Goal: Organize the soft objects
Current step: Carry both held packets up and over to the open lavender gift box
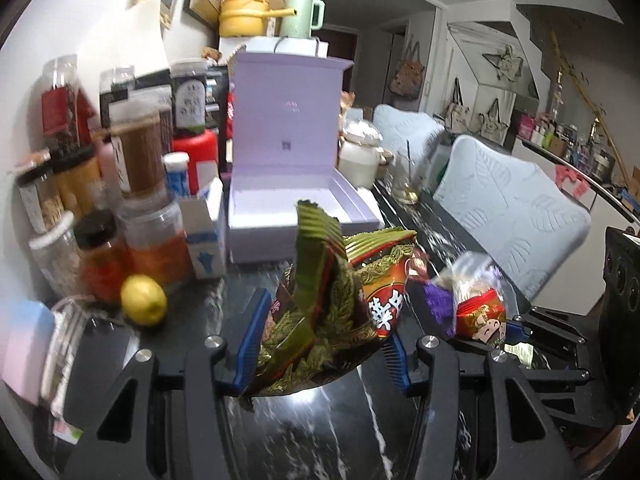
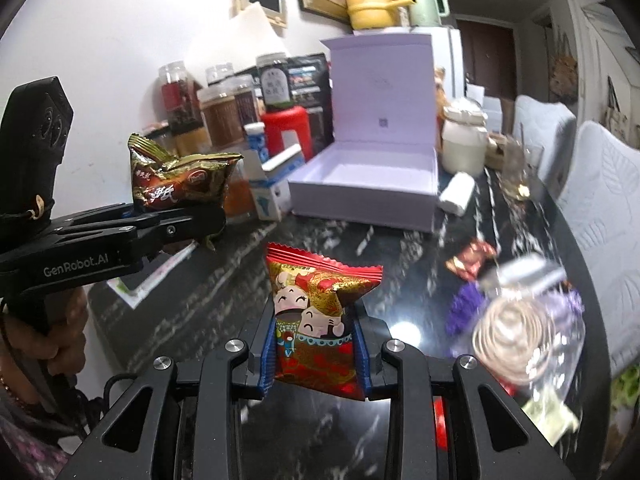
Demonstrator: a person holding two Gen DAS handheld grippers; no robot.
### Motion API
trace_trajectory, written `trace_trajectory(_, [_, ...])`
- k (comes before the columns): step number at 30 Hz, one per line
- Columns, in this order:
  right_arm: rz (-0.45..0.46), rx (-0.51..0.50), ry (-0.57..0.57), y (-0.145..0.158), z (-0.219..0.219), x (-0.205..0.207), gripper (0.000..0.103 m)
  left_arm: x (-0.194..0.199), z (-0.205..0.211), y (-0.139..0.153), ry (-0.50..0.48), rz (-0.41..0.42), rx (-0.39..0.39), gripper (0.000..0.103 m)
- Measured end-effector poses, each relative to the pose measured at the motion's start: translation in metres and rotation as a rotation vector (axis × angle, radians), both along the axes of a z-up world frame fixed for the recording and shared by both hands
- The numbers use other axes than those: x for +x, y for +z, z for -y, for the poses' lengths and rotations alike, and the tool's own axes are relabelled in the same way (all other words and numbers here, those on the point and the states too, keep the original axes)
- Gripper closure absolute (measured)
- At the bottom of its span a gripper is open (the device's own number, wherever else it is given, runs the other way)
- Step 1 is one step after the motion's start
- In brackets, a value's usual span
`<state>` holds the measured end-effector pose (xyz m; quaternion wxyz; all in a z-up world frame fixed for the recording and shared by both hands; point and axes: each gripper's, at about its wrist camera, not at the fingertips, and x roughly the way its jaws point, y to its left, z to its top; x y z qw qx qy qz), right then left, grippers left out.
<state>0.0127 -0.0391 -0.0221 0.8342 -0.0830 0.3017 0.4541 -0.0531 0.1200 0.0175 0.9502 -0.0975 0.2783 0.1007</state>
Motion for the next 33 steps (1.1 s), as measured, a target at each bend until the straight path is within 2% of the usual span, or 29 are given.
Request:
trace_trajectory(10, [0.077,0.016,0.020,0.036,-0.027,0.028,0.072,0.029,-0.018,0.034,-0.015,0.058,0.021,0.051])
trace_trajectory(21, [0.133,0.026,0.004,0.074,-0.057,0.074,0.072,0.085,-0.037,0.067,-0.059,0.109,0.059,0.051])
trace_trajectory(33, [0.156,0.030,-0.018,0.104,-0.083,0.132,0.072,0.147,-0.067,0.083,-0.063,0.118,0.046,0.051])
